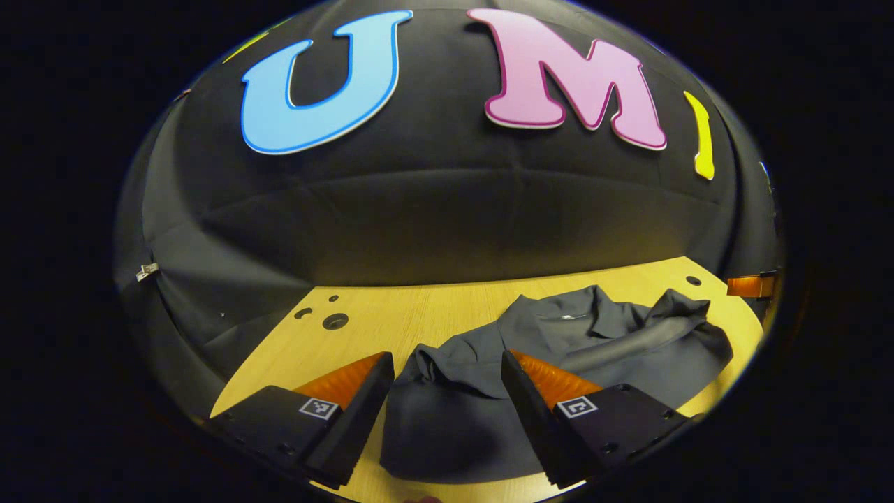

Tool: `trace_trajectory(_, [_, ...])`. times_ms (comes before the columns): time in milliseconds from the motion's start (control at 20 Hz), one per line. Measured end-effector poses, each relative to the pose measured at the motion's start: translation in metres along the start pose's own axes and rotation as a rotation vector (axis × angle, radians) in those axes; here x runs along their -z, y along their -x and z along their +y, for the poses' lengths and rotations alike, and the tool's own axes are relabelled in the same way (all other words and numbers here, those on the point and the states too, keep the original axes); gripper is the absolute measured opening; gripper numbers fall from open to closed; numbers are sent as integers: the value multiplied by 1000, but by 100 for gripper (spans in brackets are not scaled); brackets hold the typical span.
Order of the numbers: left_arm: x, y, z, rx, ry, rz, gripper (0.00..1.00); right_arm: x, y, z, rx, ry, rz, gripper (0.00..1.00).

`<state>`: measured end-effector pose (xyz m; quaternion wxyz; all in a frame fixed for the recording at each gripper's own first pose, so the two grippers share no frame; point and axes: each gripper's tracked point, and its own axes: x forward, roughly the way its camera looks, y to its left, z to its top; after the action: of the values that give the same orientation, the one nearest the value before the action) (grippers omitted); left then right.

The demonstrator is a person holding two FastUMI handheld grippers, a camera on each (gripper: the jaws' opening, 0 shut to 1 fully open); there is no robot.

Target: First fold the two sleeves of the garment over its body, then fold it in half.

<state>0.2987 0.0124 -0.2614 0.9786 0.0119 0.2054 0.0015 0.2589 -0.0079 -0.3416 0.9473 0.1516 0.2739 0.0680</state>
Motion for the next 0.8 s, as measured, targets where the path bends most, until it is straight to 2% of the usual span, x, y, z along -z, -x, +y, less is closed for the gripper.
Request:
trace_trajectory(500, [-9,146,-20,41,-2,-34,98,19,121,63,-141,74,35,84])
trace_trajectory(750, [9,203,-32,42,23,-25,98,35,160,80,-150,59,47,84])
trace_trajectory(800, [11,213,-34,42,26,-27,98,40,164,79,-148,59,56,72])
